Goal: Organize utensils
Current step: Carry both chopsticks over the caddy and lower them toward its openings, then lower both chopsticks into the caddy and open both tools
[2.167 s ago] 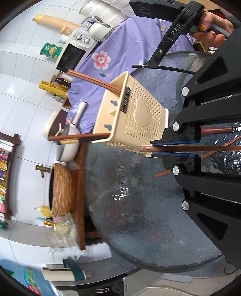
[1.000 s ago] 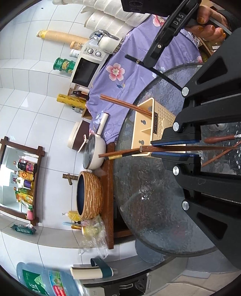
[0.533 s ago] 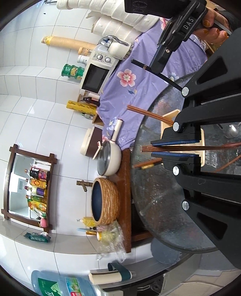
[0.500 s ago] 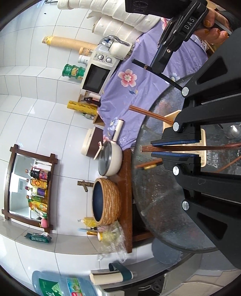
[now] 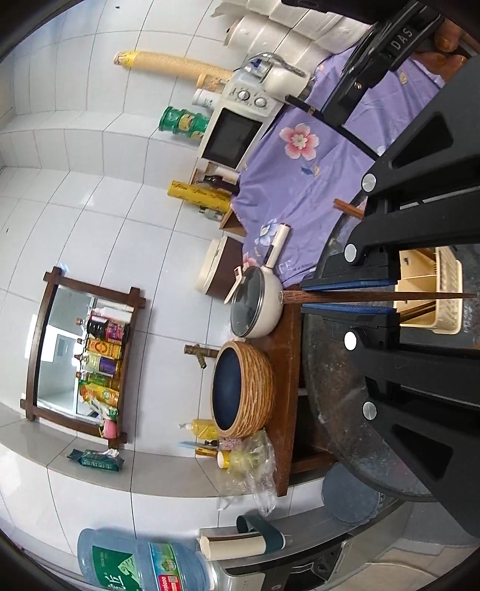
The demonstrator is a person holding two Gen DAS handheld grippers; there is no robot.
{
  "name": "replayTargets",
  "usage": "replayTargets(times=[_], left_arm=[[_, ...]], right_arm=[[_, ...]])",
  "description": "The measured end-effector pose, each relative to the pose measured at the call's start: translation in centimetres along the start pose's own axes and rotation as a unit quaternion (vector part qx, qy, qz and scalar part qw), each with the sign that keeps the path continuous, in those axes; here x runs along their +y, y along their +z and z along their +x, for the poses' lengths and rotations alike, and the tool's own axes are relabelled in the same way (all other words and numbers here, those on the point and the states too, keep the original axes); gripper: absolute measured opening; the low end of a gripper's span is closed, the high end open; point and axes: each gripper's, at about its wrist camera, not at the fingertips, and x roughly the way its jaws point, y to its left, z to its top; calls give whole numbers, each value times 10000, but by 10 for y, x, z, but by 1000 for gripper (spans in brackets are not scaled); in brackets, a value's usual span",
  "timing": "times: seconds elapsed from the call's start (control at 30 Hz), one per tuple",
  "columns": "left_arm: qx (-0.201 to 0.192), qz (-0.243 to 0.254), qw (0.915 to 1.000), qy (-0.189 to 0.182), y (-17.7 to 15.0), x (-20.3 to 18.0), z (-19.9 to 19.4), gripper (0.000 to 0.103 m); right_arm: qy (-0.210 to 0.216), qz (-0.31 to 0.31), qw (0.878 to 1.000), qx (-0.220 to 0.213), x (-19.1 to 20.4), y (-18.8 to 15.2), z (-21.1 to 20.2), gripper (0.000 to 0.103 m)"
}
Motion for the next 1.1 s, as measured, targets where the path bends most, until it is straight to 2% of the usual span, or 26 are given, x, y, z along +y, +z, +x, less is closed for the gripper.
replayTargets(times=[0.17,0.5,0.73,0.9,1.1], left_arm=[[-173,-121,9995,235,7,0,15,7],[-188,-387,9990,97,13,3,33,7],[-496,-218,9984,137,24,-6,21,7],[-562,-78,9974,445,5,-10,38,7],[-309,-114,9981,512,-29,-5,64,7]], right_arm=[[-191,122,9996,-156,-12,12,12,8],[-488,15,9988,25,-24,-11,41,8],[-521,16,9986,-9,-28,-10,46,8],[-576,-56,9982,122,-26,-23,56,8],[-588,-104,9978,292,-26,-52,68,8]])
